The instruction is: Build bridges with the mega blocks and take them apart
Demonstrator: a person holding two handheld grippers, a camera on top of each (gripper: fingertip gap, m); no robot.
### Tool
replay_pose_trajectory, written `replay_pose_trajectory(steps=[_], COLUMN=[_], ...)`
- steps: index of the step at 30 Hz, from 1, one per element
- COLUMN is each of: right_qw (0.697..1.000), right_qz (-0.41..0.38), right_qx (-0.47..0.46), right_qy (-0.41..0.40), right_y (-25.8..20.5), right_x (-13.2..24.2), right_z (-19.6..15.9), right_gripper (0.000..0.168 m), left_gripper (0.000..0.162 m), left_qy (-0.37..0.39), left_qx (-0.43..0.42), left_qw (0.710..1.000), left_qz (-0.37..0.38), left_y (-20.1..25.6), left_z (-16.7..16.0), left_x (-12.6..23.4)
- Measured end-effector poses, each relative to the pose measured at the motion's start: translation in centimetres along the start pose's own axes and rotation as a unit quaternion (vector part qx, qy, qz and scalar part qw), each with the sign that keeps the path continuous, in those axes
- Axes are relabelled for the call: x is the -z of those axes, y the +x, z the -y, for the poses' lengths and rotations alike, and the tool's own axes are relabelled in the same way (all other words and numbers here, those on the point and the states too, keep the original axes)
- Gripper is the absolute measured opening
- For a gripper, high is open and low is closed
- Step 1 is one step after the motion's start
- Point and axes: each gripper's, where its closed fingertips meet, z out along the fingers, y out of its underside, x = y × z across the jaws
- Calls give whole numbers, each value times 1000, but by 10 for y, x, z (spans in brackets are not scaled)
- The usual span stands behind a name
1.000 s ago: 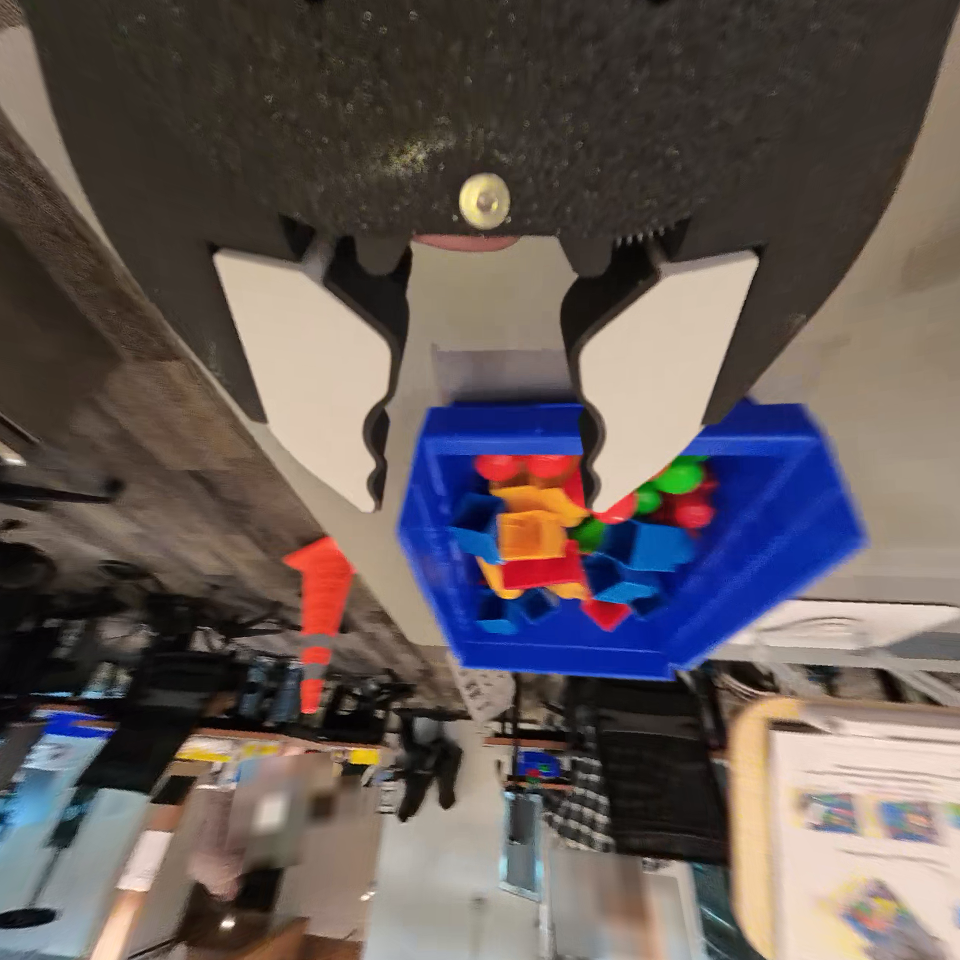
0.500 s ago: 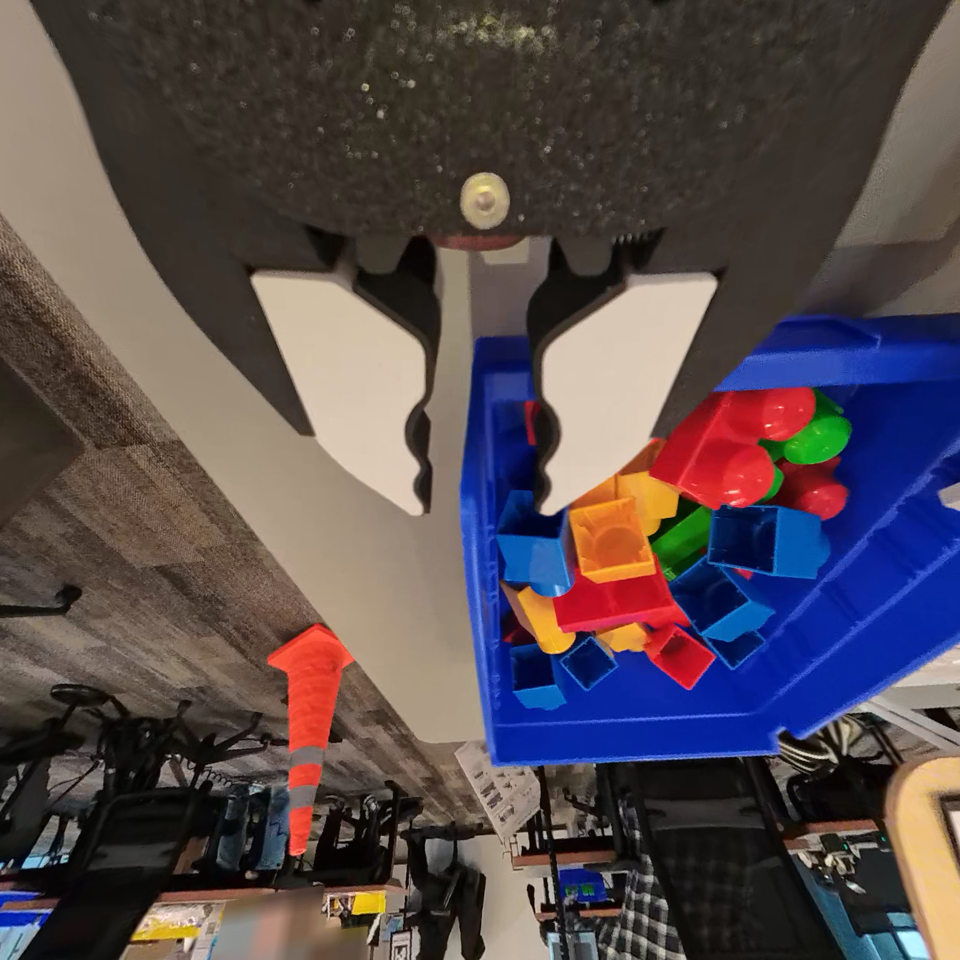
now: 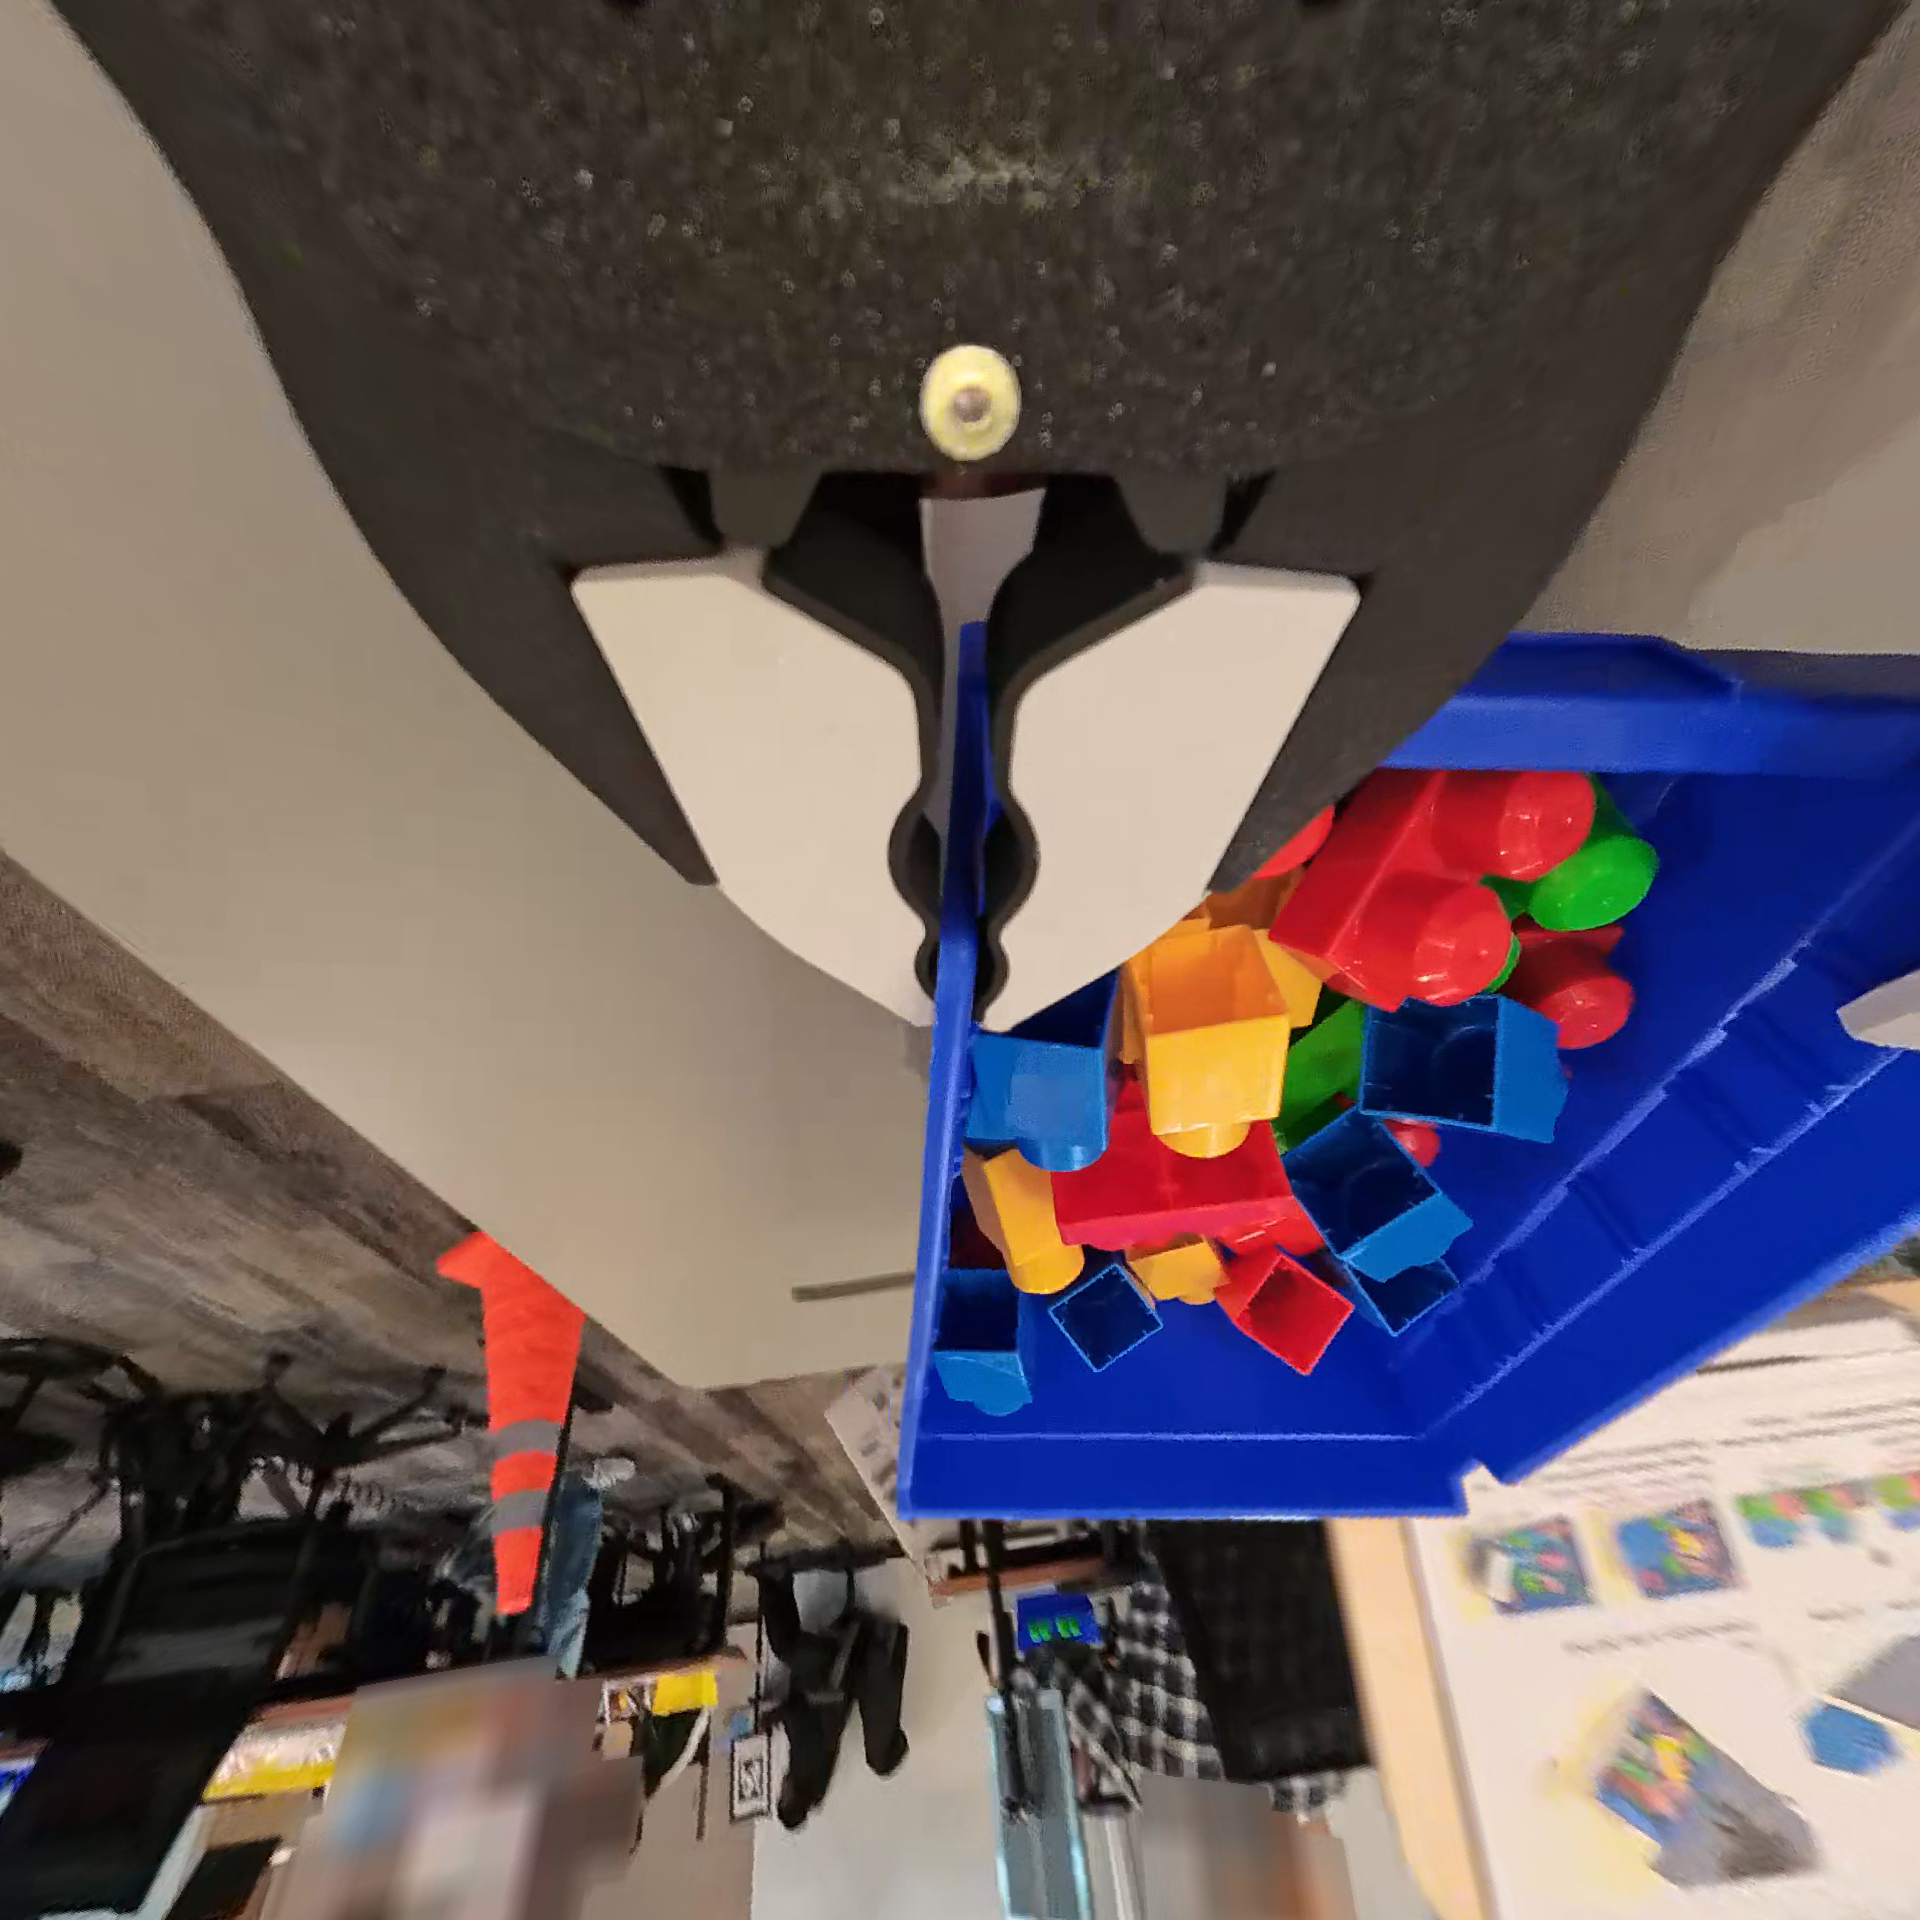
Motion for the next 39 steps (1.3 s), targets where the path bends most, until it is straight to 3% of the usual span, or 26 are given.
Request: replay_pose_trajectory(steps=[6, 10, 14, 17, 21, 23, 25, 28, 31, 34, 39], right_qw=[995, 989, 983, 980, 979, 971, 967, 956, 954, 950, 941], right_qz=[90, 131, 160, 172, 181, 214, 237, 286, 290, 309, 336], right_qx=[32, 61, 58, 63, 81, 90, 87, 69, 75, 39, 27], right_qy=[-2, -34, -62, -76, -56, -49, -25, -11, 10, 5, -24], right_y=[-121, -197, -242, -251, -247, -245, -235, -225, -214, -214, -225], right_x=[15, 9, -2, -10, -15, -9, 5, 30, 36, 32, 27], right_z=[3, -23, -51, -70, -69, -68, -58, -45, -42, -42, -55], right_gripper=[3, 2, 2, 2, 3, 12, 33, 31, 20, 17, 14], left_gripper=[4, 4, 4, 4, 7, 21, 70, 69, 79, 67, 74], left_qy=[9, -2, -28, -47, -23, -39, -54, -15, -32, -36, -77], left_qx=[38, 49, 66, 78, 111, 122, 131, 98, 32, 4, 90], left_qw=[997, 989, 981, 979, 980, 981, 979, 985, 975, 956, 949], left_qz=[65, 137, 179, 183, 162, 146, 144, 141, 219, 292, 293], left_y=[-102, -170, -212, -226, -222, -218, -217, -225, -280, -358, -466], left_z=[-17, -47, -75, -93, -94, -101, -109, -98, -88, -94, -121], left_x=[73, 110, 123, 116, 109, 110, 129, 175, 219, 242, 206])
